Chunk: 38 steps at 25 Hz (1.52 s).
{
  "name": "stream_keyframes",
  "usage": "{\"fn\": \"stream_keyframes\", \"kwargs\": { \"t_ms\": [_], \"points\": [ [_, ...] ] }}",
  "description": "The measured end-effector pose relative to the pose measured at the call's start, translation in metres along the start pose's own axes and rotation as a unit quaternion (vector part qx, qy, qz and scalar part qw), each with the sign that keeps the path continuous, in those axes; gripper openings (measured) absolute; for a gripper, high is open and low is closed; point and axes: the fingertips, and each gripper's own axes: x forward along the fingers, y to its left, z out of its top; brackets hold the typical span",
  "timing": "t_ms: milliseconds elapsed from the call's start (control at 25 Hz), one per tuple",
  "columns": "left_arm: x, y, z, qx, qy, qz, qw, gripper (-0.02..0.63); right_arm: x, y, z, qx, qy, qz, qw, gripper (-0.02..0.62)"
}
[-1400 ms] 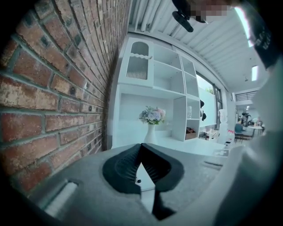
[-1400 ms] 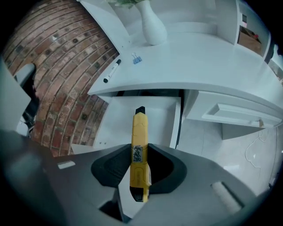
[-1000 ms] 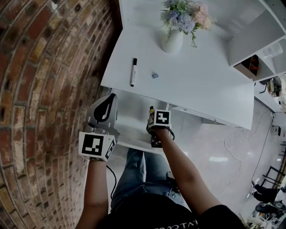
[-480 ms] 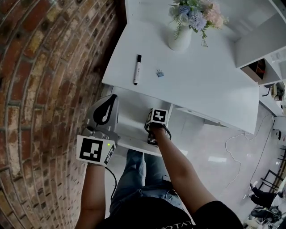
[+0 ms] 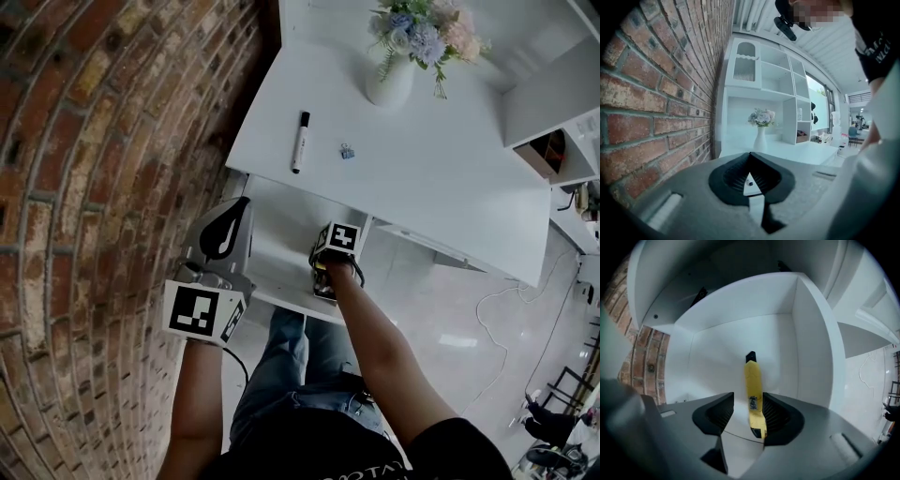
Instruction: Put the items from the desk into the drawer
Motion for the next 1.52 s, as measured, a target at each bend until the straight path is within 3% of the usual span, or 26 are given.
{"fn": "stream_keyframes", "kwargs": {
  "t_ms": [240, 880, 1080, 1320, 1520],
  "points": [
    [-0.005, -0.006, 0.029, 0.001, -0.025, 0.001, 0.9997, 0.002, -0.038, 0.011, 0.001, -0.001, -0.013, 0.022, 1.0, 0.195],
    [-0.023, 0.006, 0.092, 0.014, -0.081, 0.038, 0.9959, 0.002, -0.129, 0.052, 0.007, -0.068, -0.054, 0.057, 0.995, 0.169],
    [-0.018, 0.011, 0.1, 0.008, -0.09, 0.044, 0.9949, 0.002, -0.147, 0.049, 0.011, -0.103, -0.043, 0.047, 0.993, 0.169],
    [-0.016, 0.018, 0.105, 0.0, -0.098, 0.054, 0.9938, 0.002, -0.19, 0.063, 0.013, -0.169, -0.047, 0.067, 0.982, 0.173],
    [-0.018, 0.02, 0.11, 0.001, -0.104, 0.06, 0.9928, 0.002, -0.24, 0.072, 0.027, -0.202, -0.112, 0.078, 0.97, 0.173]
  ]
}}
